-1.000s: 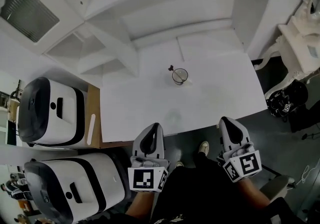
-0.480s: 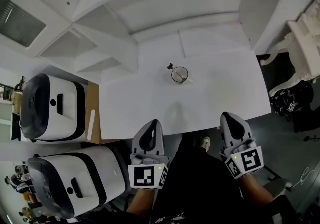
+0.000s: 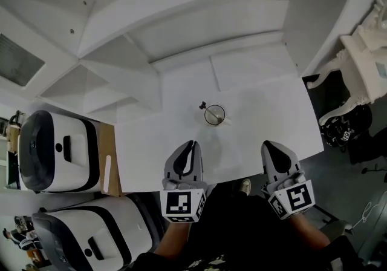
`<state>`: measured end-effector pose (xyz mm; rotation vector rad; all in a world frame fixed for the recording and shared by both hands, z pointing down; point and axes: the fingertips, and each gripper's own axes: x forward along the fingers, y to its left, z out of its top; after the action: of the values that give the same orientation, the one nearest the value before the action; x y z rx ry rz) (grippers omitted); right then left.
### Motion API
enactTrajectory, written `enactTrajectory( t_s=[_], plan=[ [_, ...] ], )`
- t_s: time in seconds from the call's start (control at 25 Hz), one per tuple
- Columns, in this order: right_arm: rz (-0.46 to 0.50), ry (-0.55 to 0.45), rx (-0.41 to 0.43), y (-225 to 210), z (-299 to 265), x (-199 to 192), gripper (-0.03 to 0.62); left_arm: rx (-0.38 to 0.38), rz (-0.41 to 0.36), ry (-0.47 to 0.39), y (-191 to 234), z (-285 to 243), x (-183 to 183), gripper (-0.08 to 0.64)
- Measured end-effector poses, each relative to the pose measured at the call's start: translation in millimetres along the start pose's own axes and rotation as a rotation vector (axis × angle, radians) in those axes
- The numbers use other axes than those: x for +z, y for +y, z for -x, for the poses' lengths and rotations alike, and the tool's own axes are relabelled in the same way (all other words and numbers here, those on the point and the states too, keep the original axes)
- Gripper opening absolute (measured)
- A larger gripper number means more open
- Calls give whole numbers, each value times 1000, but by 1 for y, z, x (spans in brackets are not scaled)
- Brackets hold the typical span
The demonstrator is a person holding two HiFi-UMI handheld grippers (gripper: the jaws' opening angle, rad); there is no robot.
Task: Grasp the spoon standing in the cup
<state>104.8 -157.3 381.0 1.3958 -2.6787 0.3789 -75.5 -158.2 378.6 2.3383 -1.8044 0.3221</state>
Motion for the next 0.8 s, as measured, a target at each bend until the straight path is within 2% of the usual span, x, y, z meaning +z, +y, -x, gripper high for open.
enactTrajectory(
  t_s=[0.2,0.32,0.36,0.68,0.8],
  plan=[
    [19,7,-11,4,-34,7,63,-46,36,61,19,-37,-13,19],
    [25,19,-20,5,-51,8,63,-107,74,114,22,-65,-29,98],
    [26,26,-25,5,-56,6,63,-126,83,128,23,-74,-32,105],
    [7,84,-53,10,-88,-15,63,-208,59,254,35,-129,-76,150],
    [19,95,-52,18,-94,-17,63,-212,66,298,44,-149,-94,173]
  ],
)
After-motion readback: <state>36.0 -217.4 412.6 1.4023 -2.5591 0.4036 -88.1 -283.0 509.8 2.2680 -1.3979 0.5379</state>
